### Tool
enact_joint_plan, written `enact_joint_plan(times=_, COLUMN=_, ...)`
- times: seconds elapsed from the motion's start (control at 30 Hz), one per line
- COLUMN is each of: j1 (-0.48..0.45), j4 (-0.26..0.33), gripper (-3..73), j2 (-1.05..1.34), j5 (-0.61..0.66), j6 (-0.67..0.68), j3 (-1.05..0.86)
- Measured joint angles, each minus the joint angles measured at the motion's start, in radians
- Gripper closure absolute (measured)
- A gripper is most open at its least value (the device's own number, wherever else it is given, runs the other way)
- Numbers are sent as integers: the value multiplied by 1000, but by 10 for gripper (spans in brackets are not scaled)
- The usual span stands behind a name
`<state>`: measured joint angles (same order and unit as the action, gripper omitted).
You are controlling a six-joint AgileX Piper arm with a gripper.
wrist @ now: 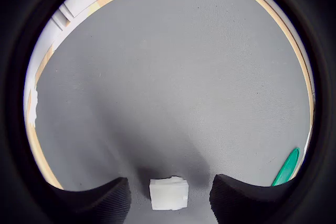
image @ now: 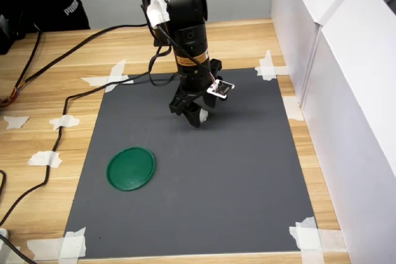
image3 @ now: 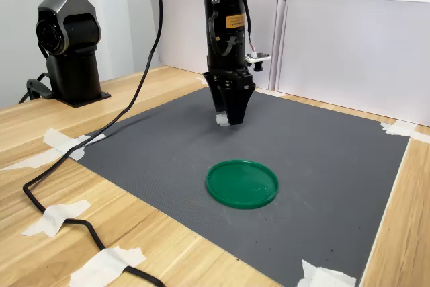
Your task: Grasp a white terminal and put it on the green lid.
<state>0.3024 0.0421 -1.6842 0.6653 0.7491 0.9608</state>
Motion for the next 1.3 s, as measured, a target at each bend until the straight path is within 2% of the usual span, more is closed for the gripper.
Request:
enact_joint_plan(times=0.3, j1=0, j4=-12, gripper=67, j2=-21, j5=-2, j6=-6, j3=0)
enact_joint_plan(times=0.43, j1=0, j4=-23, gripper=102, j2=-22, j5=-2, j6=-12, j3=0)
enact_joint_plan(times=0.53, j1=0, j4=-36, gripper=185, j2=-22, j5=-2, j6=-22, j3=0)
enact_joint_plan(times=0.7, j1=0, j4=-42, gripper=413, j2=-22, j5=-1, j6=-28, j3=0)
enact_joint_plan(times=0.73, j1=0, j4=-42, gripper=428, j2=-22, j5=0, j6=-28, j3=0)
enact_joint_plan(times=0.9, j1=0, j4=-42, gripper=426, j2=1, j5=10, j6=-28, j3=3)
enact_joint_plan(times=1.07, j1=-12, j4=-42, gripper=426, j2=55, j5=88, j6=-28, j3=79)
enact_joint_plan(times=1.3, j1=-141, j4=-29, gripper=426, j2=76, j5=265, j6=-23, j3=305)
